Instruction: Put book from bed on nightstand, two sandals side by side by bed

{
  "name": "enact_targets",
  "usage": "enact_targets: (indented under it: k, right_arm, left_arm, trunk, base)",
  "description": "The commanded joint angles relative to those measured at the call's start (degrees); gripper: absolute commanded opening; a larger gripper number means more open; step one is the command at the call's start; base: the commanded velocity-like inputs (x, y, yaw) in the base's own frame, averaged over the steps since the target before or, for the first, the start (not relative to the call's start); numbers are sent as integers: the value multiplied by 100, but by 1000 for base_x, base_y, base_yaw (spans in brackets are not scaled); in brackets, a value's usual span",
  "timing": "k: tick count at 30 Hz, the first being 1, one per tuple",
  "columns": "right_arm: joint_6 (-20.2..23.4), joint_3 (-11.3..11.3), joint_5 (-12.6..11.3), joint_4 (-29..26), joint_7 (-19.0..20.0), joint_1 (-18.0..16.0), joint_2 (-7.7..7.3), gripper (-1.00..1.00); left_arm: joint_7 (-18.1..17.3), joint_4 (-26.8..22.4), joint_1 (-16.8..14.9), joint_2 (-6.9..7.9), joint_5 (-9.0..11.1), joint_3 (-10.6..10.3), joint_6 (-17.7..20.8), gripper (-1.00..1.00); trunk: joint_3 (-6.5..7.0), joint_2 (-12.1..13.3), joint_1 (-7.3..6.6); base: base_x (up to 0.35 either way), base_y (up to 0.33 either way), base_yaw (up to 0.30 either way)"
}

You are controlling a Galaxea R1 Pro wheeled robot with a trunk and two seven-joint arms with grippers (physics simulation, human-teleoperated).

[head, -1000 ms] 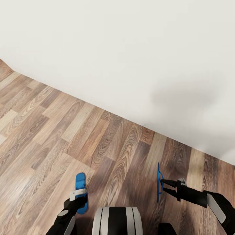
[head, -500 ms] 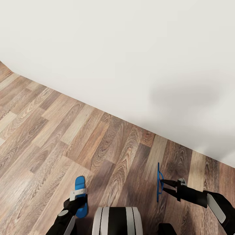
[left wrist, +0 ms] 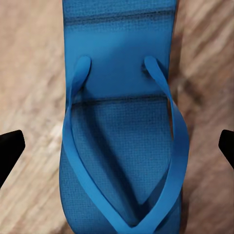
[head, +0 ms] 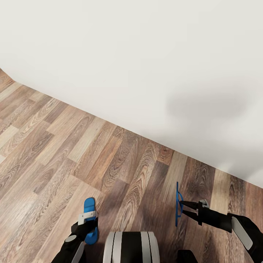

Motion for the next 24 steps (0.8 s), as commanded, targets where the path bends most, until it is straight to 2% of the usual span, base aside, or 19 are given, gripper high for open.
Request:
enact_targets:
  k: [1,9,21,24]
  right_arm:
    - [18,-7,15,1,23,-2,0,-100]
    - [18,-7,16,1,25,-2,0,-100]
    - [18,-7,17,1,23,0,0,-100]
    - [18,-7,15,1,25,0,0,-100]
  left_arm:
    - [16,-11,0,-3,60,6,28,100]
    - [16,-11,0,-3,60,7,29,100]
    - [16,-11,-1,-3,60,9,36,100]
    - [16,-11,-1,-3,60,9,33,100]
  trunk:
    - [-3,-1,-1]
    - [-3,-1,-1]
    - [-269,-17,30]
    - [-269,-17,30]
  base:
    - [0,0,0]
    - [0,0,0]
    - [0,0,0]
    - [0,0,0]
